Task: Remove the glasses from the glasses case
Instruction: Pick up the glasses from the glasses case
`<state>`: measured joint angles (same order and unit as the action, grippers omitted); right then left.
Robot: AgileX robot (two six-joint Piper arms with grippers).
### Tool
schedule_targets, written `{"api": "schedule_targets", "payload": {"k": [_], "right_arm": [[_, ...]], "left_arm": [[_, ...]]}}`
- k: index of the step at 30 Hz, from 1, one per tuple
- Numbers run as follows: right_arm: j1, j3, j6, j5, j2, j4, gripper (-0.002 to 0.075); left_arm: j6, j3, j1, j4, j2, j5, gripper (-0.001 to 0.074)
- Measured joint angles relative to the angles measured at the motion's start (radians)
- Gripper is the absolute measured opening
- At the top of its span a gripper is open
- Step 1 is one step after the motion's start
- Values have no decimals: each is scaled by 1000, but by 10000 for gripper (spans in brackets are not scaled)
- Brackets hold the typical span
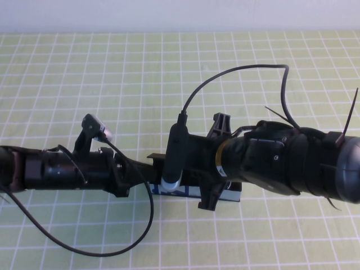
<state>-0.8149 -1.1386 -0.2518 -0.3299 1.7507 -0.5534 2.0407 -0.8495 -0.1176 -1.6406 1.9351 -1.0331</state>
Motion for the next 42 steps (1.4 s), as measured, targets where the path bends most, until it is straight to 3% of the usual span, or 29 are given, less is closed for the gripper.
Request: {"api": "schedule_targets", "payload": {"k": [22,31,33,38,42], "right_arm": [[4,0,2,17,0,38,6],[4,5,145,-19,-113,164,208],[4,5,166,-33,-162,257,190],[4,5,182,-112,-203,493,27],[4,5,186,-241,-180,599,-8]], "left_arm": [[38,-2,0,-59,67,-72,-4],[36,-2,0,-59,71,-80,-4],[34,-2,0,-59,71,-80,-4],[34,-4,0,-59,71,-80,-4],[34,-4,0,-59,73,-80,-4]]}}
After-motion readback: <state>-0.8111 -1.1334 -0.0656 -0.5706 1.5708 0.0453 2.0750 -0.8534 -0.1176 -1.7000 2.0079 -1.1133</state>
